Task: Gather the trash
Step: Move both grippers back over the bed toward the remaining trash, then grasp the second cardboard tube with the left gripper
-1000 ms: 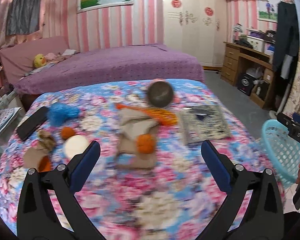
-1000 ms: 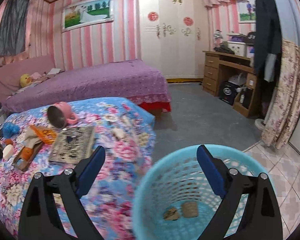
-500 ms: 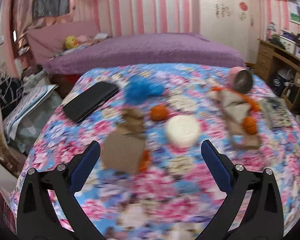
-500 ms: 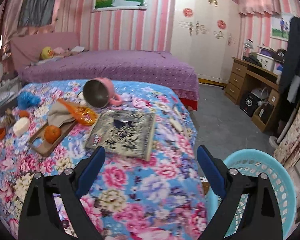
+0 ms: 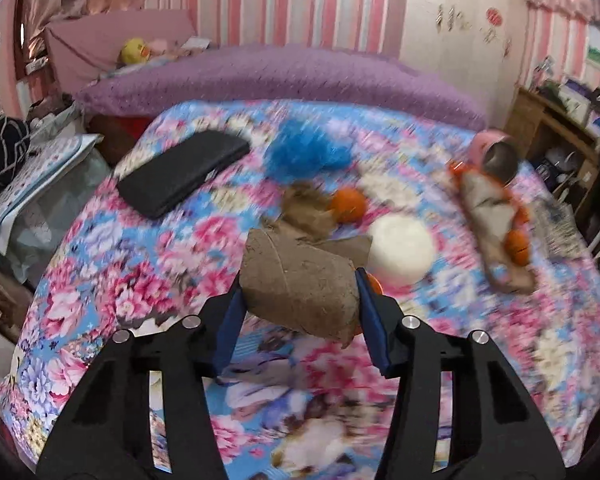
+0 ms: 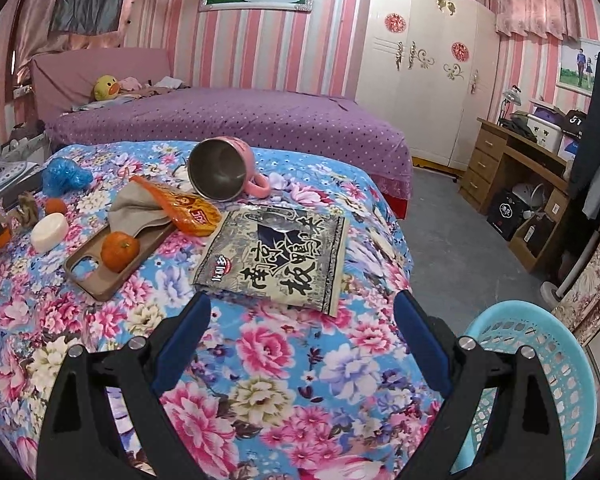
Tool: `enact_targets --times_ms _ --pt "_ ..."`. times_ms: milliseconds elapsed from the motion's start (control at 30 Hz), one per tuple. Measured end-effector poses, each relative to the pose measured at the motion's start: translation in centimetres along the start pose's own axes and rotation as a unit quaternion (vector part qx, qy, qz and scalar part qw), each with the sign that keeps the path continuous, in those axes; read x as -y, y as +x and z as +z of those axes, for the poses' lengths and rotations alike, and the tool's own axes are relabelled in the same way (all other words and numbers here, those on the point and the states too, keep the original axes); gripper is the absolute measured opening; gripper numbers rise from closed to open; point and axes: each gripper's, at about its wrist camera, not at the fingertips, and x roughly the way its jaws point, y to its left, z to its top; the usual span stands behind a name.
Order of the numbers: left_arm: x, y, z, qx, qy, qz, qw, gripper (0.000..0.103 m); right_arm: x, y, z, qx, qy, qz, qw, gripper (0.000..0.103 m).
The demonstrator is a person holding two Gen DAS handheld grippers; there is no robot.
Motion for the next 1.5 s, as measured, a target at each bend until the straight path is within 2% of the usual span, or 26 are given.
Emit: enact_targets --times_ms 167,267,333,467,533,600,667,900,1033,1100,1133,1233,1300,1367,1433,1500 --pt "3.4 -2.3 0.7 0.043 0.027 -0.026 0.9984 0.051 0.1 -0.1 0.0 0.002 0.005 0.000 1.000 0.091" --pt "5.6 -1.5 0.7 0.033 0.024 -0.047 0.9980 0.051 0.1 -0.1 0.1 0.003 0.009 0.004 1.000 0.091" --pt "7.5 -0.2 0.5 0.018 0.041 -0.047 0.9979 0.052 -0.1 0.0 0.1 0.002 0.006 0.004 1.000 0.091" --pt "10.8 1.8 -0.4 -0.016 0.071 -0.043 0.9964 0.061 -0.2 0.1 0.0 -0.001 0.001 0.005 1.000 0.091" --pt "11.3 1.6 -0.5 -0.015 0.078 -0.047 0.9958 0.075 -0.2 0.1 0.0 0.000 0.003 0.005 1.000 0.091" --pt "11.1 1.0 -0.5 -0.004 0.080 -0.041 0.9960 0.080 -0.1 0.1 0.0 -0.001 0.004 0.007 1.000 0.091" --pt "10.2 0.6 -0.5 0.003 0.075 -0.034 0.9966 0.081 -0.2 0.1 0.0 -0.001 0.004 0.006 1.000 0.091" --pt "5.1 0.8 -0.1 -0.015 0.024 -0.039 0.9988 0.080 -0.5 0.1 -0.2 0.000 -0.002 0.008 1.000 0.091" --pt "5.4 1.8 -0.8 -0.038 0.039 -0.047 0.9974 0.065 -0.6 0.3 -0.2 -0.002 -0.003 0.007 1.000 0.091" --pt "6.4 2.1 -0.9 -0.036 0.054 -0.056 0.9963 0.062 -0.7 0.3 -0.2 -0.003 -0.004 0.006 1.000 0.091" --pt "6.7 2.1 -0.9 -0.036 0.056 -0.065 0.9956 0.054 -0.8 0.4 -0.3 -0.003 -0.004 0.006 1.000 0.091" --pt "7.7 2.6 -1.0 -0.055 0.055 -0.120 0.9897 0.044 -0.8 0.4 -0.3 -0.004 -0.005 0.006 1.000 0.091" --pt "8.5 2.6 -1.2 -0.047 0.071 -0.104 0.9909 0.043 -0.8 0.4 -0.3 -0.004 -0.005 0.006 1.000 0.091" --pt "8.5 2.0 -1.0 -0.030 0.071 -0.102 0.9918 0.032 -0.8 0.3 -0.3 -0.003 -0.005 0.005 1.000 0.091" --pt "8.4 0.9 -0.6 -0.013 0.069 -0.115 0.9909 0.010 -0.8 0.4 -0.3 -0.003 -0.005 0.006 1.000 0.091" --pt "8.3 -0.1 -0.2 0.001 0.066 -0.137 0.9884 0.005 -0.8 0.4 -0.3 -0.004 -0.005 0.006 1.000 0.091"
